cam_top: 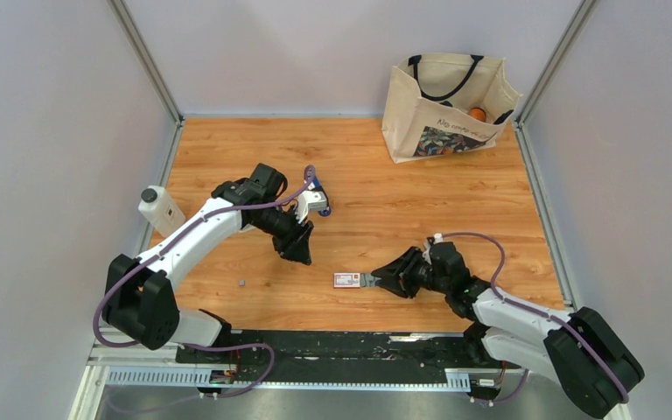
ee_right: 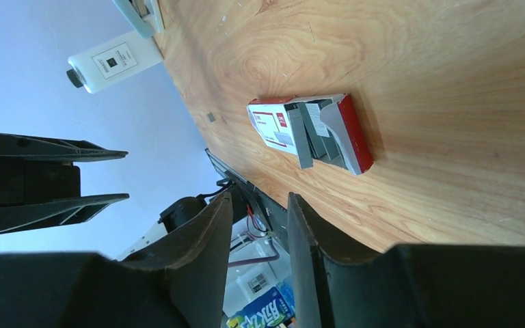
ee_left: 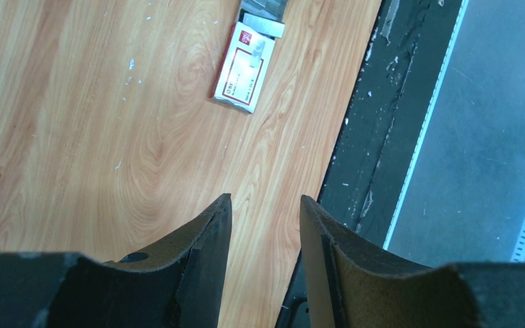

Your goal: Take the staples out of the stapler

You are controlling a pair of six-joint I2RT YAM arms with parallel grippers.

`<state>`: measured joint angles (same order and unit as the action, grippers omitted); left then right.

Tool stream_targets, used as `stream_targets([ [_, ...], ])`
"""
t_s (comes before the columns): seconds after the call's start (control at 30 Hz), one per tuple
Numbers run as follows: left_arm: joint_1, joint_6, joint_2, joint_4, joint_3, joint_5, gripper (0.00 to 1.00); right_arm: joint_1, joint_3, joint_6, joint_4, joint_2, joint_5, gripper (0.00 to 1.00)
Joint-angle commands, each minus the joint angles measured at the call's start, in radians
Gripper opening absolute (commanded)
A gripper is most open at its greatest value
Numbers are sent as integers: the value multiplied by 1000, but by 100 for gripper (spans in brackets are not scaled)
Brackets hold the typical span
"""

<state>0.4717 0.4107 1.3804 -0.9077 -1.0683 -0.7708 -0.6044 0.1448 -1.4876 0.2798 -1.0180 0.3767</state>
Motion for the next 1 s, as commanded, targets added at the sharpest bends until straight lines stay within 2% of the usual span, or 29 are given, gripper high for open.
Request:
stream_targets([
  [0.0, 4, 30, -20, 16, 7, -4, 50, 11, 100, 129, -142, 53, -5, 38],
  [0.1, 8, 23, -9, 29, 5, 4, 50, 12, 269, 349, -451, 82, -85, 38],
  [0.23, 48, 19, 6, 47, 5, 47, 50, 9, 366, 499, -620, 75, -173, 35],
  [0.43, 110, 25, 60, 64, -1, 90, 50, -69, 432, 625, -677, 9, -263, 28],
  [0.6, 122, 42, 121, 82, -13, 125, 50, -222, 513, 737, -708, -88, -422, 27],
  [0.8, 123, 43, 172, 96, -38, 133, 50, -418, 607, 825, -705, -211, -620, 31],
  [0.97, 122, 45, 186, 102, -41, 131, 49, -480, 700, 857, -766, -329, -717, 36],
])
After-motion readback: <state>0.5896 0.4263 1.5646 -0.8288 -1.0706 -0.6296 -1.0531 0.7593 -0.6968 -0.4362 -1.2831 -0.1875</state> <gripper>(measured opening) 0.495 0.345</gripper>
